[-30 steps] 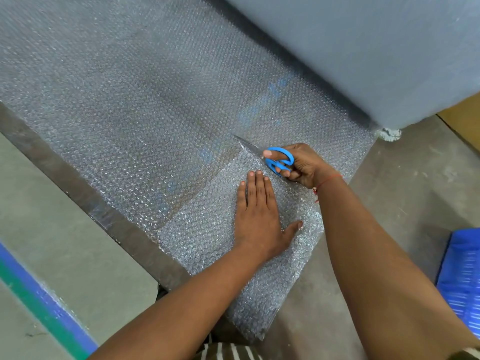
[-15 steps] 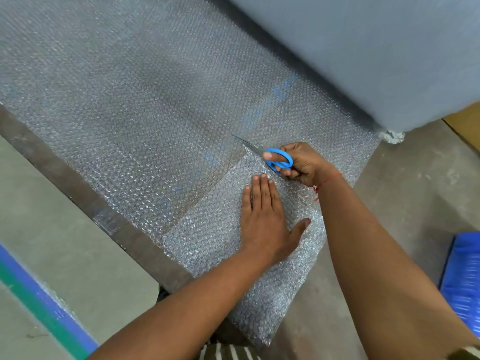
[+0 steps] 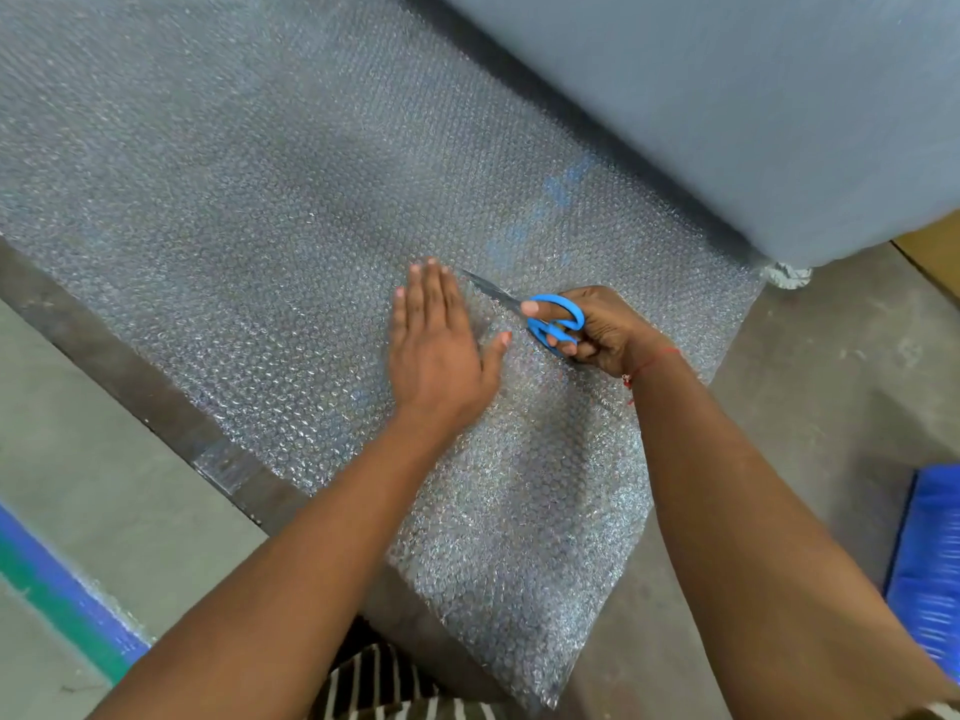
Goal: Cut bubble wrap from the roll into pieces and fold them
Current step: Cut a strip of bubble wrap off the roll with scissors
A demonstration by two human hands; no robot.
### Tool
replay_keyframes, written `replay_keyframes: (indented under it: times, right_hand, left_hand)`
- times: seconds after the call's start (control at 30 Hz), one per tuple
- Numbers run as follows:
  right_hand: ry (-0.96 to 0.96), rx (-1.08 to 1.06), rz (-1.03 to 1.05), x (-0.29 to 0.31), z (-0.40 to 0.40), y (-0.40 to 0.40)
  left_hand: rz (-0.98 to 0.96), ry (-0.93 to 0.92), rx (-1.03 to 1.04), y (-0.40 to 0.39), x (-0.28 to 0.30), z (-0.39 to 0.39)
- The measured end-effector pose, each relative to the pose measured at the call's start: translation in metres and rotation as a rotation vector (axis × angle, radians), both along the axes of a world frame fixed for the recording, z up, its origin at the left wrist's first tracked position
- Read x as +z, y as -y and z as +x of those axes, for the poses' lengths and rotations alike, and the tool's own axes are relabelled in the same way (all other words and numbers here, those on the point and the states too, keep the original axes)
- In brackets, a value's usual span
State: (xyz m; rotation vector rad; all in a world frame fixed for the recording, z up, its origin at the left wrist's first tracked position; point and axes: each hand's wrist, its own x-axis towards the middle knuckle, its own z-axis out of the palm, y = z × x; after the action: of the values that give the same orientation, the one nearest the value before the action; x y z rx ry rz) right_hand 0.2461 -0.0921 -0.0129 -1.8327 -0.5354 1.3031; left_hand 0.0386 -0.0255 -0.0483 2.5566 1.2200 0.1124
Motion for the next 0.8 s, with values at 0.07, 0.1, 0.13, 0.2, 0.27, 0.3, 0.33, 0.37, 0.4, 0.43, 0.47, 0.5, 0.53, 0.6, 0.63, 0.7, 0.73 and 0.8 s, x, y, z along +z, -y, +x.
replay_keyframes:
  times: [0.07, 0.1, 0.13, 0.2, 0.27, 0.3, 0.33, 0.37, 0.4, 0.43, 0.47, 0.5, 0.53, 0.6, 0.63, 0.7, 0.73, 0.8]
  right_hand:
    - [0.012, -0.005, 0.007, 0.001, -0.001, -0.002]
    - [0.019, -0.006, 0.011, 0.001, -0.001, -0.003]
    - [0.023, -0.004, 0.012, 0.001, -0.002, -0.004]
    - [0.024, -0.003, 0.012, 0.001, -0.003, -0.004]
    - [0.024, -0.007, 0.015, 0.001, -0.003, -0.005]
    - [0.022, -0.006, 0.015, 0.0, -0.003, -0.006]
    - [0.017, -0.001, 0.012, 0.0, -0.003, -0.007]
    - [0.011, 0.004, 0.008, 0.001, -0.002, -0.008]
    - [0.007, 0.006, 0.004, 0.001, -0.001, -0.009]
    - [0.007, 0.005, 0.002, 0.001, 0.0, -0.01]
    - [0.01, 0.002, 0.002, 0.001, 0.001, -0.01]
    - [0.018, 0.001, -0.001, 0.001, 0.001, -0.012]
    - [0.026, 0.004, -0.005, 0.0, 0.001, -0.013]
    - [0.04, 0.012, -0.013, -0.002, 0.002, -0.015]
    - [0.049, 0.016, -0.015, -0.003, 0.002, -0.016]
    - [0.048, 0.02, 0.0, -0.004, 0.001, -0.015]
    - [0.044, 0.023, 0.012, -0.004, 0.001, -0.015]
    - [0.037, 0.033, 0.029, -0.004, 0.001, -0.013]
  left_hand:
    - [0.03, -0.062, -0.004, -0.015, -0.003, 0.0]
    - [0.032, -0.089, -0.003, -0.021, -0.006, 0.0]
    - [0.024, -0.107, 0.0, -0.024, -0.009, 0.001]
    - [0.015, -0.137, 0.003, -0.027, -0.015, 0.002]
    - [0.023, -0.151, 0.0, -0.027, -0.02, 0.0]
    - [0.028, -0.143, 0.0, -0.026, -0.022, -0.001]
    - [0.031, -0.129, -0.001, -0.026, -0.023, -0.001]
    - [0.031, -0.115, -0.002, -0.026, -0.023, -0.002]
    - [0.031, -0.105, -0.004, -0.026, -0.023, -0.002]
    - [0.034, -0.099, -0.006, -0.026, -0.022, -0.002]
    - [0.038, -0.098, -0.008, -0.026, -0.022, -0.002]
    - [0.04, -0.099, -0.008, -0.027, -0.021, -0.001]
    - [0.043, -0.1, -0.008, -0.027, -0.021, -0.001]
    - [0.047, -0.093, -0.008, -0.028, -0.02, -0.001]
    - [0.044, -0.087, -0.009, -0.028, -0.02, -0.001]
    - [0.037, -0.082, -0.013, -0.028, -0.02, -0.001]
    - [0.036, -0.082, -0.016, -0.028, -0.02, -0.001]
    - [0.034, -0.081, -0.023, -0.028, -0.019, -0.001]
